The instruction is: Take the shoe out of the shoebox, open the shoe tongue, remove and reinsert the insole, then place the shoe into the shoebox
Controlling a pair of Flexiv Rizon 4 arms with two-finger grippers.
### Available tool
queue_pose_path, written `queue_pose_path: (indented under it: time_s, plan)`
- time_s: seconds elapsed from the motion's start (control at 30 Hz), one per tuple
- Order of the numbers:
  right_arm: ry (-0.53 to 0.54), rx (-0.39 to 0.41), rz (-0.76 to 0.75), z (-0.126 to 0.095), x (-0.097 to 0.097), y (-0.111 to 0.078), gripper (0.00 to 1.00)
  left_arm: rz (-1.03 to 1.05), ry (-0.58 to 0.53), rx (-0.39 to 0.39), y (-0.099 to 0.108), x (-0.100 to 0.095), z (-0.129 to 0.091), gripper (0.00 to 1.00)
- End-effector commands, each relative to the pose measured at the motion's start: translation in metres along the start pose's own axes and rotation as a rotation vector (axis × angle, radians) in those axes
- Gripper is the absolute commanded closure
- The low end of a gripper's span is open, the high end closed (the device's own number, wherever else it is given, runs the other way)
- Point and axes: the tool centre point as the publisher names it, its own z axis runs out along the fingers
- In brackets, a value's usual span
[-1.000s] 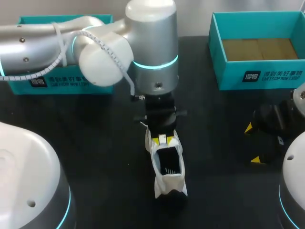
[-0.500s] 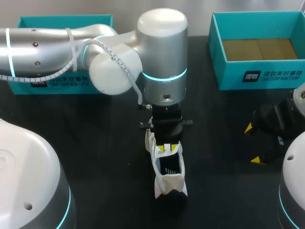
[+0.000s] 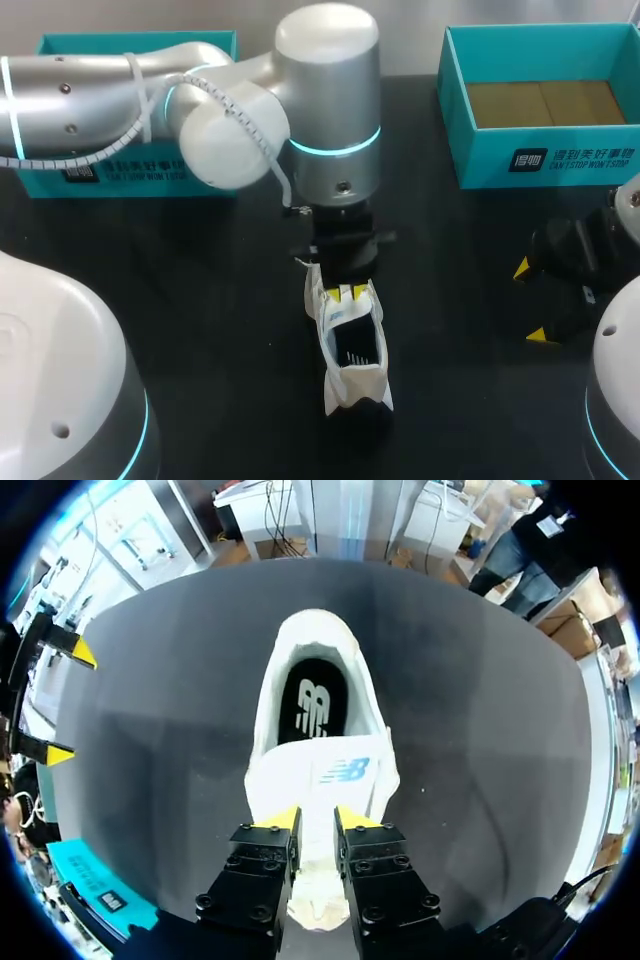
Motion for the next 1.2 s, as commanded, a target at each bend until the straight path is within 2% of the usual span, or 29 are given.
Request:
queue_pose_path:
  time_s: [0.03, 0.33, 0.57, 0.73, 0.83, 1.1, 1.2]
  plan:
    - [-0.002, 0.004, 0.000, 0.000, 0.001, 0.001, 0.00, 0.004, 0.021, 0.013, 0.007, -0.010, 0.015, 0.79]
    - [-0.002, 0.004, 0.000, 0.000, 0.001, 0.001, 0.00, 0.052, 0.056, -0.004, -0.004, -0.020, 0.020, 0.78]
    - [-0.002, 0.004, 0.000, 0.000, 0.001, 0.001, 0.00, 0.062, 0.033, -0.013, -0.009, -0.014, 0.009, 0.78]
    - [-0.002, 0.004, 0.000, 0.000, 0.001, 0.001, 0.00, 0.077, 0.068, -0.005, -0.015, -0.016, 0.030, 0.76]
    - [-0.002, 0.004, 0.000, 0.000, 0.001, 0.001, 0.00, 0.073, 0.067, 0.006, -0.016, -0.015, 0.034, 0.76]
    - [-0.002, 0.004, 0.000, 0.000, 0.001, 0.001, 0.00, 0.048, -0.014, -0.028, -0.002, -0.002, -0.006, 0.74]
    - [-0.002, 0.004, 0.000, 0.000, 0.001, 0.001, 0.00, 0.029, -0.012, -0.042, 0.005, -0.003, -0.006, 0.73]
